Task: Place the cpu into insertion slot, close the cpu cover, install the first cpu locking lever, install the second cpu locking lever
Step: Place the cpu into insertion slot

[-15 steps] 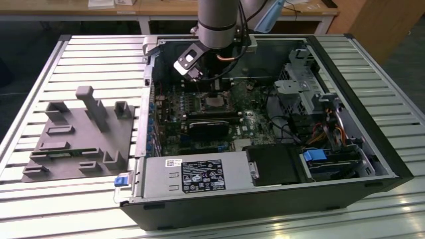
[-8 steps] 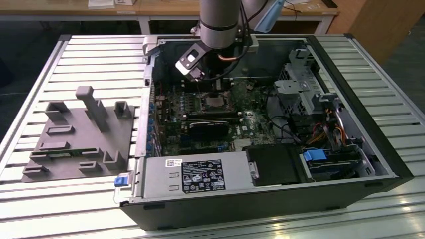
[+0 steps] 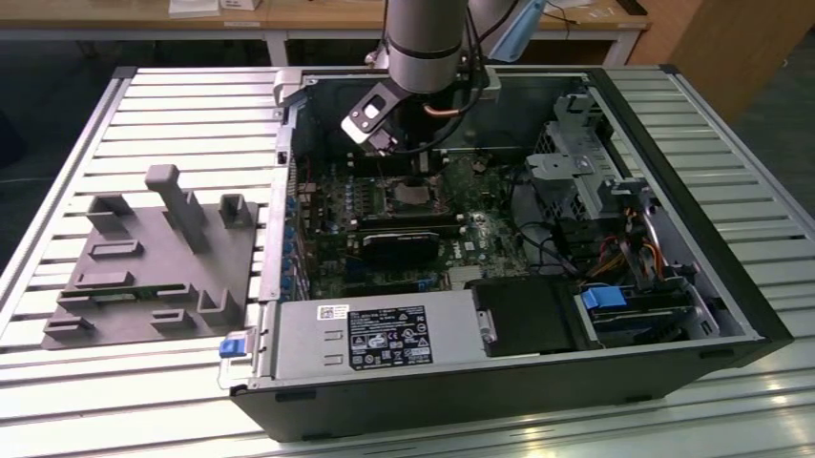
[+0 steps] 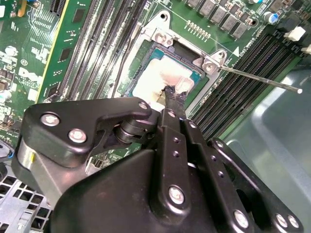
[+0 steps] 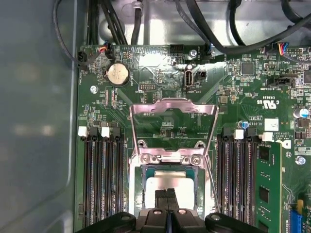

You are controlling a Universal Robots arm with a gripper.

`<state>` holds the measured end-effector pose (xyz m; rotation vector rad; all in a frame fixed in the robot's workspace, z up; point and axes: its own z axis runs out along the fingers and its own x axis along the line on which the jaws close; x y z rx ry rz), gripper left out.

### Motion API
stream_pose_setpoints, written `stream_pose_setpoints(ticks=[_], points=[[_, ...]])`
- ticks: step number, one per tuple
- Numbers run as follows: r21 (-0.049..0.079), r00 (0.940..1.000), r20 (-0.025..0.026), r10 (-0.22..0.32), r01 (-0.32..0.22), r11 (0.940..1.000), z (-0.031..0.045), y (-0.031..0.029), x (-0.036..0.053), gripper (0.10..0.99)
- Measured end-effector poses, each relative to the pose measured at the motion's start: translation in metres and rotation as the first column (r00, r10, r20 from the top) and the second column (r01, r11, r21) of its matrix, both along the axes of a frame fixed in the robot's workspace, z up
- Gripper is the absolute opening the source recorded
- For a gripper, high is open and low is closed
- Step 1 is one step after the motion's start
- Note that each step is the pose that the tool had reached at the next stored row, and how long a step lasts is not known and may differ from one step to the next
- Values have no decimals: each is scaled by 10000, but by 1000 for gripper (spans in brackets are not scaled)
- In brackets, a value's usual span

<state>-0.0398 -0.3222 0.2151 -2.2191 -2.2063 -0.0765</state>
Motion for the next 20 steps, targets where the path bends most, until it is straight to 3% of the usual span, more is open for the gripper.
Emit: stream_pose_setpoints(ticks=[2, 9, 20], points=[[-14, 10000, -3, 2, -2, 10000, 10, 0, 0, 106], [-13, 10000, 46, 1, -1, 10000, 160, 0, 0, 106], [-12, 9998, 203, 1, -1, 10000, 440, 0, 0, 106]])
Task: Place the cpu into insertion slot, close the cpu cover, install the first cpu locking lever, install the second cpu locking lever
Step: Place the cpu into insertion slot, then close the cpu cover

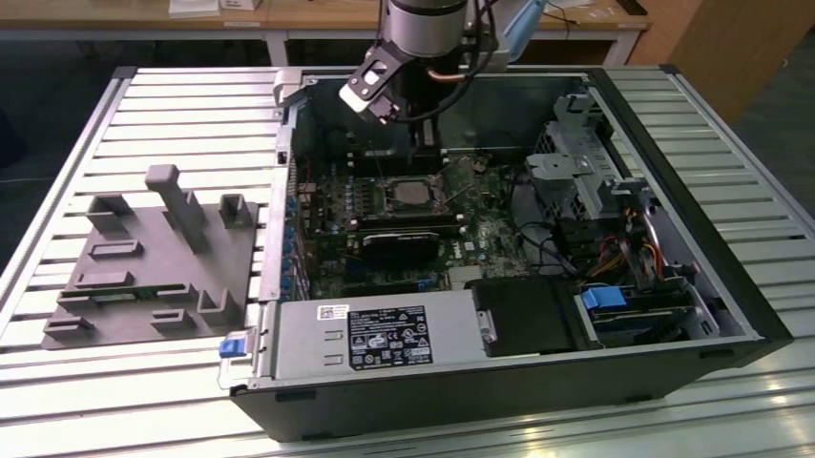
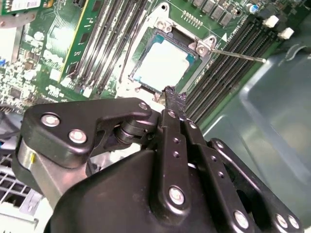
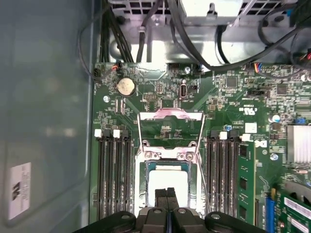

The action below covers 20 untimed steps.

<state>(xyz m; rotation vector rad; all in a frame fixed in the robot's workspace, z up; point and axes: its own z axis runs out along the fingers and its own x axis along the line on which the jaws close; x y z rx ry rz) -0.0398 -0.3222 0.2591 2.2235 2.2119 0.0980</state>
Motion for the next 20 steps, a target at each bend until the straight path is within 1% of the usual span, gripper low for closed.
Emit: stream_pose_setpoints(ticks=[3, 5, 20], points=[[1, 10000, 46, 1, -1, 10000, 62, 0, 0, 106], [0, 10000, 71, 1, -1, 10000, 83, 0, 0, 106], [0, 10000, 79, 1, -1, 10000, 83, 0, 0, 106]])
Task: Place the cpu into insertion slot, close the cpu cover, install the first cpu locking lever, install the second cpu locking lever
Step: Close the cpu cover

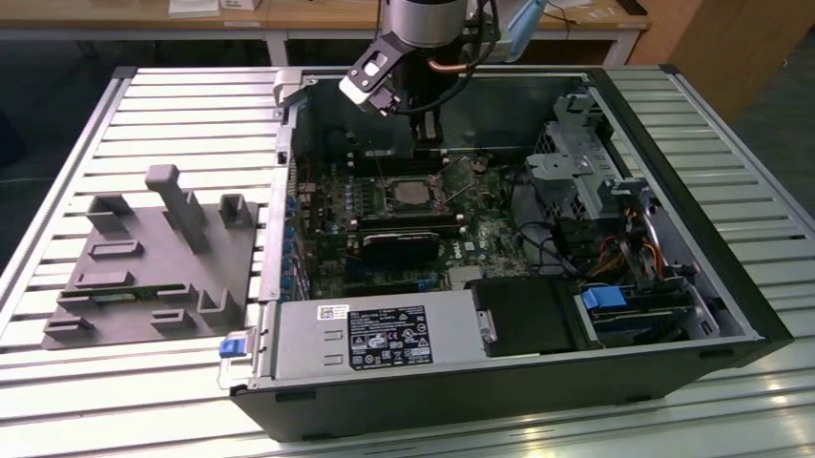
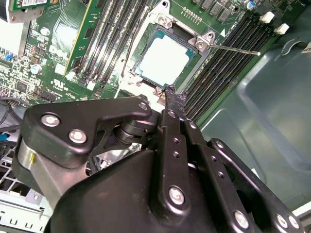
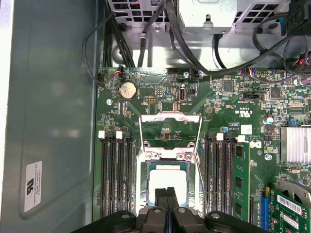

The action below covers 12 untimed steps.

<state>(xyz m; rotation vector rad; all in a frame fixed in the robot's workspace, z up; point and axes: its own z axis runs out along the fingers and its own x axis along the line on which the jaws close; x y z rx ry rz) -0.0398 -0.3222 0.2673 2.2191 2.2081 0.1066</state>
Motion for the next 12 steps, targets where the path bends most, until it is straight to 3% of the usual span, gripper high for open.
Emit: stream_pose_setpoints(ticks=[5, 12], points=[[-2, 10000, -1, -1, 1, 10000, 1, 0, 21, 106], [0, 10000, 0, 0, 0, 10000, 0, 0, 146, 106]])
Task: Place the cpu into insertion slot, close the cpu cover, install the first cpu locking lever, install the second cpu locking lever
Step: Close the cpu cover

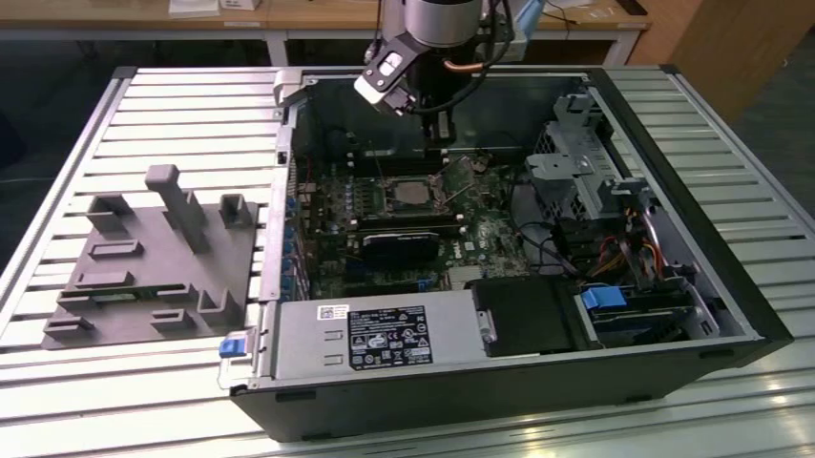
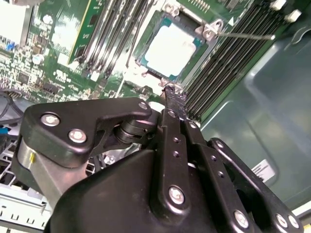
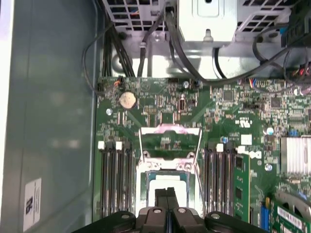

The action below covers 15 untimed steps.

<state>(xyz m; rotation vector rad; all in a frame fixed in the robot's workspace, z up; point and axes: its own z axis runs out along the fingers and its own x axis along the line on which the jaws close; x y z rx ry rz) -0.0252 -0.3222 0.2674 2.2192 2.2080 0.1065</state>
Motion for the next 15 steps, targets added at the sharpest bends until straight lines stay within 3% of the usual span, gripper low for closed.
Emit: stream_pose_setpoints(ticks=[15], points=[[1, 10000, 0, 1, -1, 10000, 0, 1, 283, 106]])
